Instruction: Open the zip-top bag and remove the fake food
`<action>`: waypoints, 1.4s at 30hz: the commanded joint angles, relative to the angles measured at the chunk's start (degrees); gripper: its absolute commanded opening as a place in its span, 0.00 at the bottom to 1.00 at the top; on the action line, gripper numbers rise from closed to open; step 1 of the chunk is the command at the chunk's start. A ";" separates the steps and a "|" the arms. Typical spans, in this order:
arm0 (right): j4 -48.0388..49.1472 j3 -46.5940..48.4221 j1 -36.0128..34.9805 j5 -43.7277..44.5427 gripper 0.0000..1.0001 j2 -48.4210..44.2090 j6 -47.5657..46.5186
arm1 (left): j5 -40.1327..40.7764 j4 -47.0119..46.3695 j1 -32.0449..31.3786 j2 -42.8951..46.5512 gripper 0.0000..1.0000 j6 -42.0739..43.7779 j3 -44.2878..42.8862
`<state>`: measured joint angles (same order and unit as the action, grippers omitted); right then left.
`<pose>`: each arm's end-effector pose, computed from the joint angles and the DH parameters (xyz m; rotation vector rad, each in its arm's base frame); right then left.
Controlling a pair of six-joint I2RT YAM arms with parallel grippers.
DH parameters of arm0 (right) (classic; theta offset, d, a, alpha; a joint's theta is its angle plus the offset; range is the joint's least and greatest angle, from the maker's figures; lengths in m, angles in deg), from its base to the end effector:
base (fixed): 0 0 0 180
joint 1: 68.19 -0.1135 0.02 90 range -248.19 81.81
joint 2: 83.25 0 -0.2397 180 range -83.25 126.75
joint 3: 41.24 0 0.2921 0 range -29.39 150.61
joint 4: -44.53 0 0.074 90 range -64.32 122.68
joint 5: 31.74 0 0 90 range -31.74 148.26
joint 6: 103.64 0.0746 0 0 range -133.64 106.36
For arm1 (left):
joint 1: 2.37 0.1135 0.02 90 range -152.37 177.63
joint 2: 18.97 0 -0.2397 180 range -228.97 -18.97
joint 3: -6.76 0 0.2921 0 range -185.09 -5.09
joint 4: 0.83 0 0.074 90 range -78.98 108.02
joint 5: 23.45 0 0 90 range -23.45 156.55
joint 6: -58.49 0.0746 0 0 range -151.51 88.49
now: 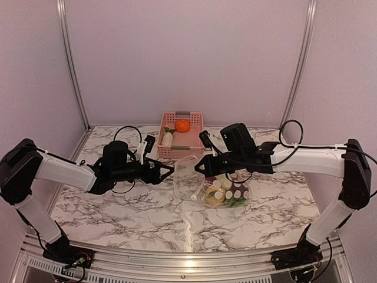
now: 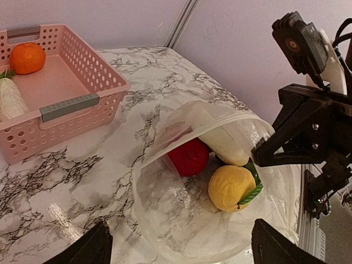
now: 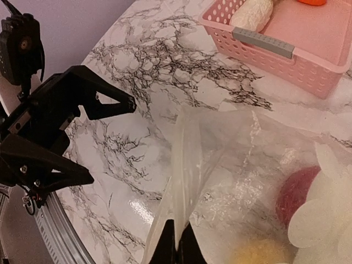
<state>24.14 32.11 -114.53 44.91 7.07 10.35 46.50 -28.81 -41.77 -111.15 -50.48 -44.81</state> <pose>0.2756 0.3137 0.1790 -0.5922 2.2918 0.8993 0.2863 -0.2682 0.1314 0.5962 1.8057 -1.0257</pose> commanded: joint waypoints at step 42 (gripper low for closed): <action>2.08 -1.51 -2.31 1.49 0.00 -0.80 3.26 | -1.05 -6.55 -14.00 -33.52 0.99 15.09 -22.87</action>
<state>24.40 30.69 -116.57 45.75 8.21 13.01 45.80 -35.43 -54.49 -141.79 -37.80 -65.99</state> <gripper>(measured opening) 0.003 0.989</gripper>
